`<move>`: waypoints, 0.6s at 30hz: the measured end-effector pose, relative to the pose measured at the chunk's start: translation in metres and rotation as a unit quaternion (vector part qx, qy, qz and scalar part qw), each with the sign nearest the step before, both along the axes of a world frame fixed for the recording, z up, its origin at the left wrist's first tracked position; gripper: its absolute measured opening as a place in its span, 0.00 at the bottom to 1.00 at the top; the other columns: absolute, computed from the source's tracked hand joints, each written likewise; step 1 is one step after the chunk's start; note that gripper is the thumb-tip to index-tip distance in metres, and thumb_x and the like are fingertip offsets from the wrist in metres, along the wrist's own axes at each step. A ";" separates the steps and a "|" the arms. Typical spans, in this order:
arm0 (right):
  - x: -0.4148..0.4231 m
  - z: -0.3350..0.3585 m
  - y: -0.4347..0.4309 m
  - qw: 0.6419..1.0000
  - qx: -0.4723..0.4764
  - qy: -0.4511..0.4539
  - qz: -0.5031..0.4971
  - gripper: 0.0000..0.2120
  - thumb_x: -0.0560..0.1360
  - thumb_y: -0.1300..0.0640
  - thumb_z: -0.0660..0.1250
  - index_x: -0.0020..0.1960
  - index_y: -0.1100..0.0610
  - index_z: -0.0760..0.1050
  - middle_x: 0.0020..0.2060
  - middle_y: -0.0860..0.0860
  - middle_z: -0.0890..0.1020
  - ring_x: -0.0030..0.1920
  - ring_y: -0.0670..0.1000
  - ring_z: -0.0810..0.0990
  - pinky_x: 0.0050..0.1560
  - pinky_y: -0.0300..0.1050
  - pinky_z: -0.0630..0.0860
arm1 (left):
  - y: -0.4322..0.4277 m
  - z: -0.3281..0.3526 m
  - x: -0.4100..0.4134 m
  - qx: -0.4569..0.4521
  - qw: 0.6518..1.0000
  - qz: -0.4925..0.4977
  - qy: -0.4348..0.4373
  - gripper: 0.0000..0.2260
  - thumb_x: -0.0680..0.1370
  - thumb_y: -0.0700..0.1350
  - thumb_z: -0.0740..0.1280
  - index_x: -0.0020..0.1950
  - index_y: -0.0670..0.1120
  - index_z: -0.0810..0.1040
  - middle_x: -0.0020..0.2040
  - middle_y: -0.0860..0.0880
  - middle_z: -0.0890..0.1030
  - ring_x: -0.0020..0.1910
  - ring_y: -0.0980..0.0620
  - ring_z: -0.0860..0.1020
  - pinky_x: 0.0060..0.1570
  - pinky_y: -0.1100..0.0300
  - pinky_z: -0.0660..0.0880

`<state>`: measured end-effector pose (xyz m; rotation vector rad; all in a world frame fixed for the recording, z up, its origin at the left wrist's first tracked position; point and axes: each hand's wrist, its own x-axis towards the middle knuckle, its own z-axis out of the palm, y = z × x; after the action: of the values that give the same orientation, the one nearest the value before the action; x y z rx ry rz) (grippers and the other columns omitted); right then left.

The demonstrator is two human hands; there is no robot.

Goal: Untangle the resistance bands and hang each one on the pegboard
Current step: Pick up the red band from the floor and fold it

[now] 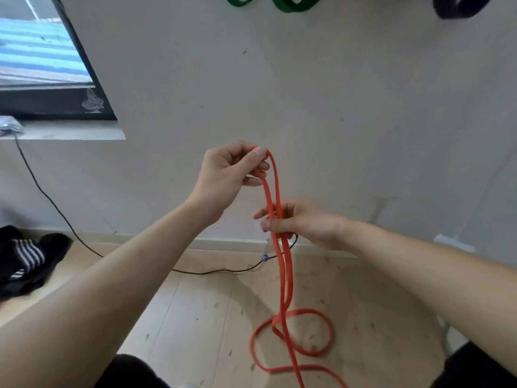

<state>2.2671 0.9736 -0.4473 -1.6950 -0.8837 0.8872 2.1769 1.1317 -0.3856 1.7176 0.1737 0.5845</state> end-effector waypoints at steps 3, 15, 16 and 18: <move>0.007 0.001 -0.003 0.999 -0.021 -0.030 0.002 0.09 0.75 0.55 0.73 0.53 0.58 0.82 0.43 0.50 0.84 0.43 0.47 0.82 0.45 0.39 0.77 | 0.004 -0.003 0.003 -0.009 1.000 0.016 -0.001 0.07 0.82 0.42 0.67 0.51 0.40 0.83 0.40 0.46 0.84 0.40 0.49 0.83 0.42 0.57 0.83; 0.021 0.019 -0.053 0.981 -0.086 -0.171 -0.044 0.06 0.71 0.62 0.75 0.39 0.62 0.80 0.27 0.51 0.78 0.27 0.47 0.74 0.27 0.41 0.72 | 0.023 -0.027 -0.010 0.037 0.997 0.031 0.054 0.06 0.81 0.41 0.68 0.51 0.42 0.84 0.40 0.46 0.85 0.40 0.50 0.84 0.44 0.57 0.84; 0.022 0.023 -0.058 0.979 -0.078 -0.181 -0.056 0.05 0.71 0.61 0.76 0.40 0.61 0.81 0.27 0.50 0.79 0.26 0.46 0.74 0.27 0.40 0.72 | 0.026 -0.030 -0.011 0.040 0.996 0.029 0.068 0.06 0.81 0.41 0.68 0.50 0.41 0.84 0.39 0.47 0.85 0.39 0.51 0.83 0.44 0.57 0.84; 0.024 0.029 -0.069 0.974 -0.064 -0.205 -0.074 0.05 0.70 0.62 0.77 0.42 0.60 0.82 0.29 0.49 0.80 0.28 0.44 0.76 0.30 0.37 0.73 | 0.030 -0.036 -0.014 0.049 0.994 0.019 0.094 0.06 0.81 0.42 0.68 0.48 0.42 0.84 0.36 0.49 0.85 0.38 0.52 0.83 0.43 0.58 0.83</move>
<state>2.2914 0.9048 -0.4188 -2.0709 -0.9689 0.5065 2.1626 1.1622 -0.4215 1.8689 0.3170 0.4654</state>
